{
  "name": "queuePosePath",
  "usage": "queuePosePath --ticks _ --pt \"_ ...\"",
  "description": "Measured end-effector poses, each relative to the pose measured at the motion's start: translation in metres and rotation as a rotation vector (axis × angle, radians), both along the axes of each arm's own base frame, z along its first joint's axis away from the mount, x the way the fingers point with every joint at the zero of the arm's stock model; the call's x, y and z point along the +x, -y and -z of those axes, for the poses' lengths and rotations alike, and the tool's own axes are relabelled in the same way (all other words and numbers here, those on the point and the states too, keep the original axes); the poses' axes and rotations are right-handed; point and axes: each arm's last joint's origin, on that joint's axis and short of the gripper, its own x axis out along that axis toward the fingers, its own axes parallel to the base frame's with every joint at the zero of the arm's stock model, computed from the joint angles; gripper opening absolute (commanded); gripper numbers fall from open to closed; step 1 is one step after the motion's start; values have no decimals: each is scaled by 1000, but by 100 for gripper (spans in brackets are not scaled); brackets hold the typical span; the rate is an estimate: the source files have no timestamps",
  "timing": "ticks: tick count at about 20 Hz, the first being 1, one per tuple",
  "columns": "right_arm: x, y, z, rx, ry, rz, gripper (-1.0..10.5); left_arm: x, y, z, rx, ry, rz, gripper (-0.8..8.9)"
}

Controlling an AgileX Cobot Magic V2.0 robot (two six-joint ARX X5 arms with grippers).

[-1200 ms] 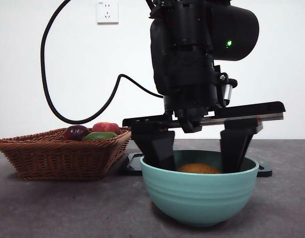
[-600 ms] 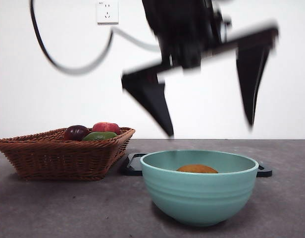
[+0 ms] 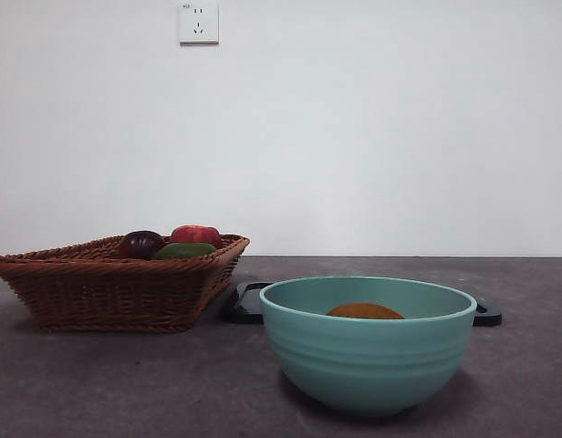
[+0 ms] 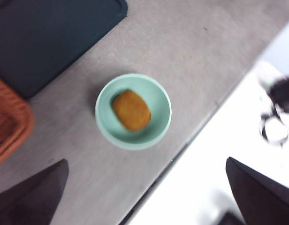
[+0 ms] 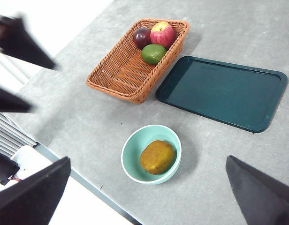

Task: Pick up the wifruite, put it on the bowl, pick up the plate, put it on desk

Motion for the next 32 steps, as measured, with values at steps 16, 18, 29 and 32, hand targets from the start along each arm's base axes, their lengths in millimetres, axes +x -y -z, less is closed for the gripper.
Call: queuePosePath --ticks 16,18,29,32 --pt "0 0 0 68 -73 52 611 -97 -157 31 -407 298 34 563" --pt "0 0 0 78 -83 59 611 -106 -172 43 -468 310 14 563" --pt "29 -3 14 36 -373 108 611 -113 -183 52 -515 300 -12 563" --pt "50 -9 19 6 -450 80 611 -113 -183 51 -516 300 -12 563"
